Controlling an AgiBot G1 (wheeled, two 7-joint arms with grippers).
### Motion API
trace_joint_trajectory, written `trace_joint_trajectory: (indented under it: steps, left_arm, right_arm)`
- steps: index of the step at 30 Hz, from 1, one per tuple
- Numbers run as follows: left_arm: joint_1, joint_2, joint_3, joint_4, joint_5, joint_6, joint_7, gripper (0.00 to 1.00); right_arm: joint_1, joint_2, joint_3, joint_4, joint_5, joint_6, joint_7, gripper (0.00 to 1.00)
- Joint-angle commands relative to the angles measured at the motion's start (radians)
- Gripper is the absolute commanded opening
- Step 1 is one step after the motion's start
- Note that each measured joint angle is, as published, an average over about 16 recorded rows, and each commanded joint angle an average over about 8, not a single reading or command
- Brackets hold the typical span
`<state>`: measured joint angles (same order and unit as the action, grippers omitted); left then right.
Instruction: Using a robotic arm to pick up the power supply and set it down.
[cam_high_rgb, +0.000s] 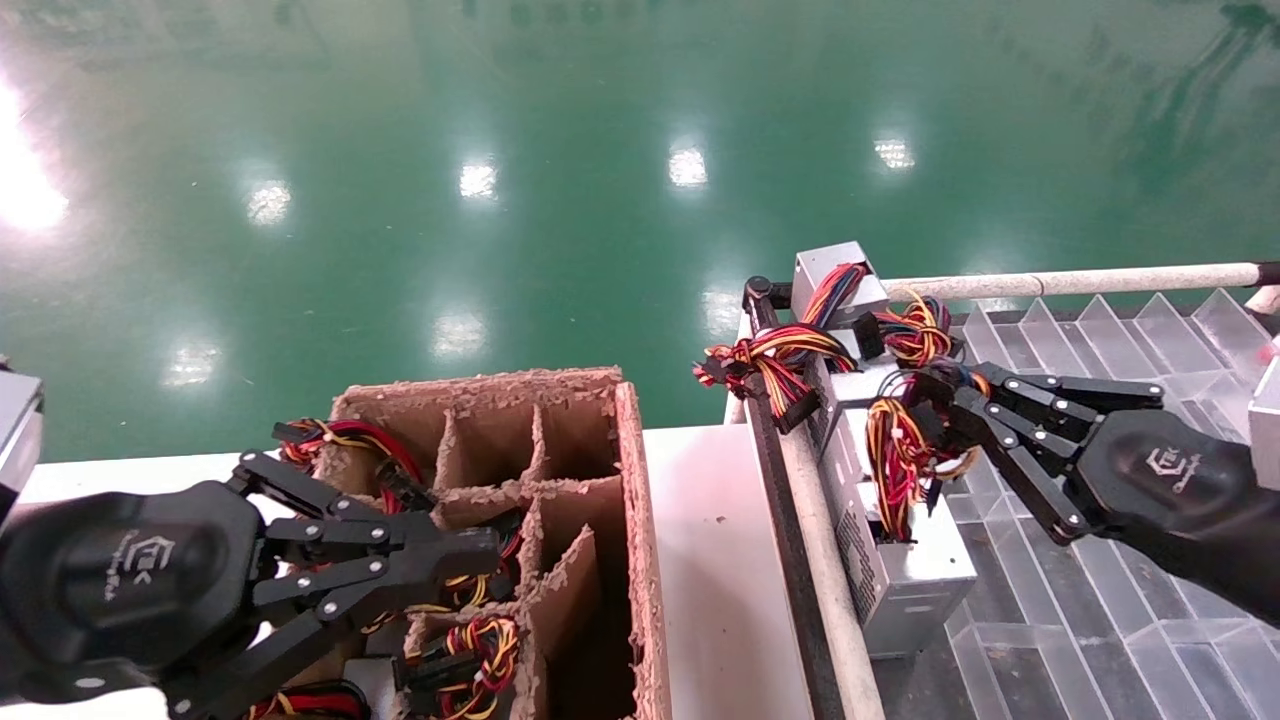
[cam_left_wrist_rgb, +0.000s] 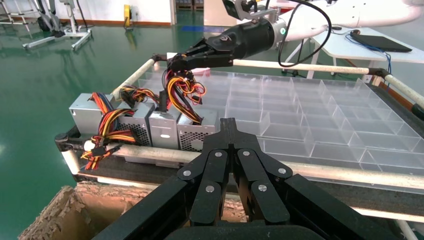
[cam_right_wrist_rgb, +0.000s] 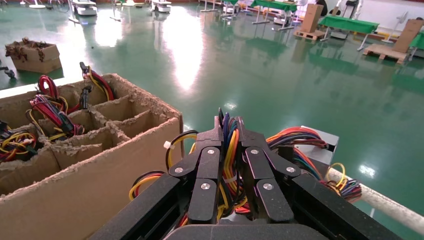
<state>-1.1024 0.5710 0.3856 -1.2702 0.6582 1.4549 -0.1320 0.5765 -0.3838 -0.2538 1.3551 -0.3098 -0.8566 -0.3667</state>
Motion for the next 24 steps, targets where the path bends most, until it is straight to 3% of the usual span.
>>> trace_joint_trajectory:
  steps: [1, 24]
  left_arm:
    - [0.000, 0.000, 0.000, 0.000, 0.000, 0.000, 0.000, 0.00]
    - [0.000, 0.000, 0.000, 0.000, 0.000, 0.000, 0.000, 0.00]
  right_arm:
    - [0.002, 0.003, -0.002, 0.000, -0.003, 0.002, 0.002, 1.00]
    - [0.076, -0.003, -0.028, 0.003, -0.029, -0.027, 0.045, 1.00]
